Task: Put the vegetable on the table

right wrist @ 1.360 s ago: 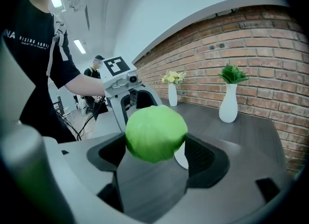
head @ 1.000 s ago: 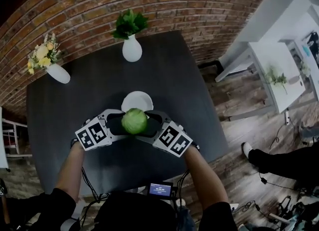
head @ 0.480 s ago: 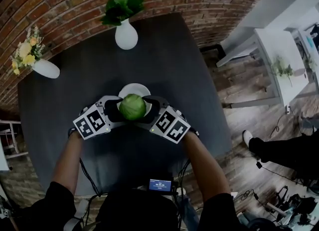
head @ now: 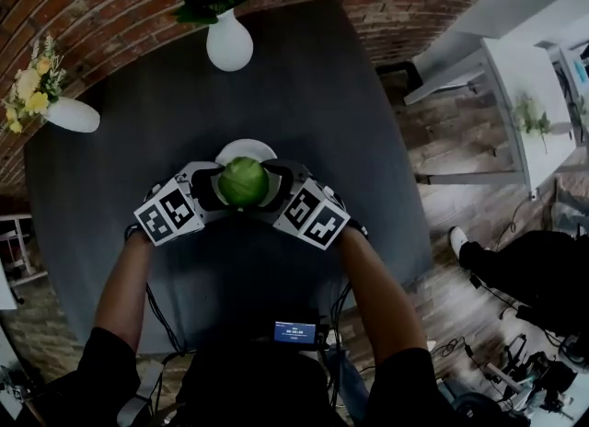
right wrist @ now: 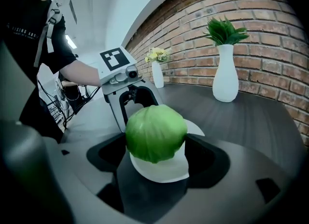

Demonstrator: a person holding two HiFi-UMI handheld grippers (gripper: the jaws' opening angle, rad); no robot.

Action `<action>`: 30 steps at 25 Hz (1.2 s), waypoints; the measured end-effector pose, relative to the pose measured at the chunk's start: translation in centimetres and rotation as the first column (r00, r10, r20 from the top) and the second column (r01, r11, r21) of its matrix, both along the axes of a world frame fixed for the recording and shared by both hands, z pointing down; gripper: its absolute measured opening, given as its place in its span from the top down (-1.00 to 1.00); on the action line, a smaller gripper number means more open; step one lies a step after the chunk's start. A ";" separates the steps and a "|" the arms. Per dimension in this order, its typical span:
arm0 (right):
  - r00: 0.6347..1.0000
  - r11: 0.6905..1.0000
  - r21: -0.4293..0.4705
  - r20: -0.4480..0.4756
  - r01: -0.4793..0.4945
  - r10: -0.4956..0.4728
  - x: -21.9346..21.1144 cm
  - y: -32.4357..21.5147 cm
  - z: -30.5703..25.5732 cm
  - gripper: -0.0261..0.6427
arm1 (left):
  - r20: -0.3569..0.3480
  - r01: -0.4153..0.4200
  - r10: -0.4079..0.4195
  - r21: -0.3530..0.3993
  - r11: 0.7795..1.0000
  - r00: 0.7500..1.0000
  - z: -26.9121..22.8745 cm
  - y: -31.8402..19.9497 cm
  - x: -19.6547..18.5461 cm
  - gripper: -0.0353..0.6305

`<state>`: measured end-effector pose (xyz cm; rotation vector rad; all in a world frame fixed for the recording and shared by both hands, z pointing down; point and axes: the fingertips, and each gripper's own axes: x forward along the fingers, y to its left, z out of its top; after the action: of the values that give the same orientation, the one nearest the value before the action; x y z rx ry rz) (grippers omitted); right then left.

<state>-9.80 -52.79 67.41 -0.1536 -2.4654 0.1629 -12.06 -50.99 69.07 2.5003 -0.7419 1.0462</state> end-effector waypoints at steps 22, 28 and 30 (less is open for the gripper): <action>0.997 1.000 0.015 -0.072 0.013 -0.012 -0.5 -0.4 3.1 -0.19 | 0.062 -0.008 0.005 0.043 0.999 0.998 2.0 -0.6 -0.4 -0.06; 0.998 1.000 0.017 -0.067 0.017 -0.016 -0.7 -0.3 3.0 -0.19 | 0.044 0.021 -0.021 0.019 1.000 0.999 1.9 -0.4 -0.6 -0.06; 0.998 1.000 0.024 -0.065 0.014 -0.012 -0.7 -0.5 2.6 -0.19 | 0.014 0.040 -0.040 0.002 0.999 0.999 1.4 -0.4 -0.9 -0.06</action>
<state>-10.53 -53.31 69.96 -0.1513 -2.4005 0.1295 -12.94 -51.38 70.45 2.4713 -0.7945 1.0509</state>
